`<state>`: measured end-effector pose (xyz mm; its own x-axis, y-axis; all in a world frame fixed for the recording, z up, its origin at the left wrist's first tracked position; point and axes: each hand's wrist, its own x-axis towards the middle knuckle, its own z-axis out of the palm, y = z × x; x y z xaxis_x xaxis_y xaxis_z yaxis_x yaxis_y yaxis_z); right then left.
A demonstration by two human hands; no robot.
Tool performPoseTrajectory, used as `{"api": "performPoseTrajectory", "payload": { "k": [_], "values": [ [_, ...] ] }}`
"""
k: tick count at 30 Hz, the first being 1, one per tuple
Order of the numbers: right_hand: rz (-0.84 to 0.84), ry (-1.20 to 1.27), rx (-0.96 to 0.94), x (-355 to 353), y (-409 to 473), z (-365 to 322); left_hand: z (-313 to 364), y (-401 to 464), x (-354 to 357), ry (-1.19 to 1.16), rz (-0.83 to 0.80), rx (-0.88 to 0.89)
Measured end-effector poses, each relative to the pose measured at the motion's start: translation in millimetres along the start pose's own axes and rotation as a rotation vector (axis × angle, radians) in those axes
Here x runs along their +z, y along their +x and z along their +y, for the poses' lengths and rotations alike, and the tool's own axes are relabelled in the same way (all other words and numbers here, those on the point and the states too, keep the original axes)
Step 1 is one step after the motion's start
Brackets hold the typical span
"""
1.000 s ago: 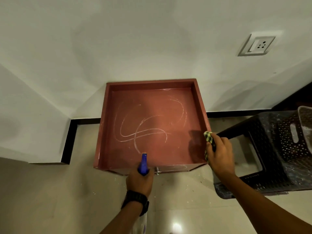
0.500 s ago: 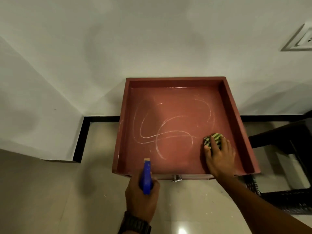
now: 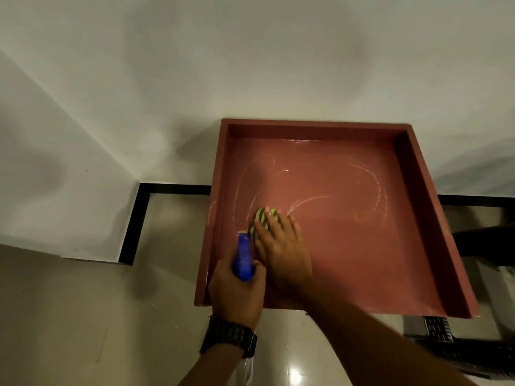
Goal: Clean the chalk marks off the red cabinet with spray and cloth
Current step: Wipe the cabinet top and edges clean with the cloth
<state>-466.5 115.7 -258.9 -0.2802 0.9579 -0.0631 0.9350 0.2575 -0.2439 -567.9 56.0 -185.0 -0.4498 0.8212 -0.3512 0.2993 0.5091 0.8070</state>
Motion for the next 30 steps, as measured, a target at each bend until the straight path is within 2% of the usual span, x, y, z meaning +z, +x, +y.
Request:
{"api": "performPoseTrajectory", "payload": {
  "k": [3,6,14,16,20,22,26,30],
  "values": [
    [0.027,0.012,0.116,-2.3,61.5,9.6,8.1,14.6,-2.3,-0.012,0.008,-0.023],
    [0.033,-0.020,0.109,-2.7,80.2,15.9,28.2,28.1,-6.1,-0.044,0.013,-0.060],
    [-0.016,-0.043,0.023,-5.8,-11.0,27.4,75.9,52.0,-17.5,-0.024,-0.016,-0.041],
    [-0.006,-0.071,0.032,-8.9,-4.2,40.7,77.1,54.2,-19.5,-0.030,-0.013,-0.053],
    [0.110,-0.057,0.272,-16.0,58.1,56.1,71.3,67.0,-20.1,-0.033,0.021,-0.085],
    [0.156,-0.025,0.311,-15.2,88.1,43.1,70.2,73.7,-18.1,-0.035,0.023,-0.092],
    [0.100,0.010,0.062,4.2,99.9,-2.9,78.5,86.7,-11.7,-0.012,-0.011,-0.106],
    [0.072,-0.014,-0.097,-3.2,113.8,10.6,90.9,96.5,-11.8,0.027,-0.018,-0.084]
  ]
}}
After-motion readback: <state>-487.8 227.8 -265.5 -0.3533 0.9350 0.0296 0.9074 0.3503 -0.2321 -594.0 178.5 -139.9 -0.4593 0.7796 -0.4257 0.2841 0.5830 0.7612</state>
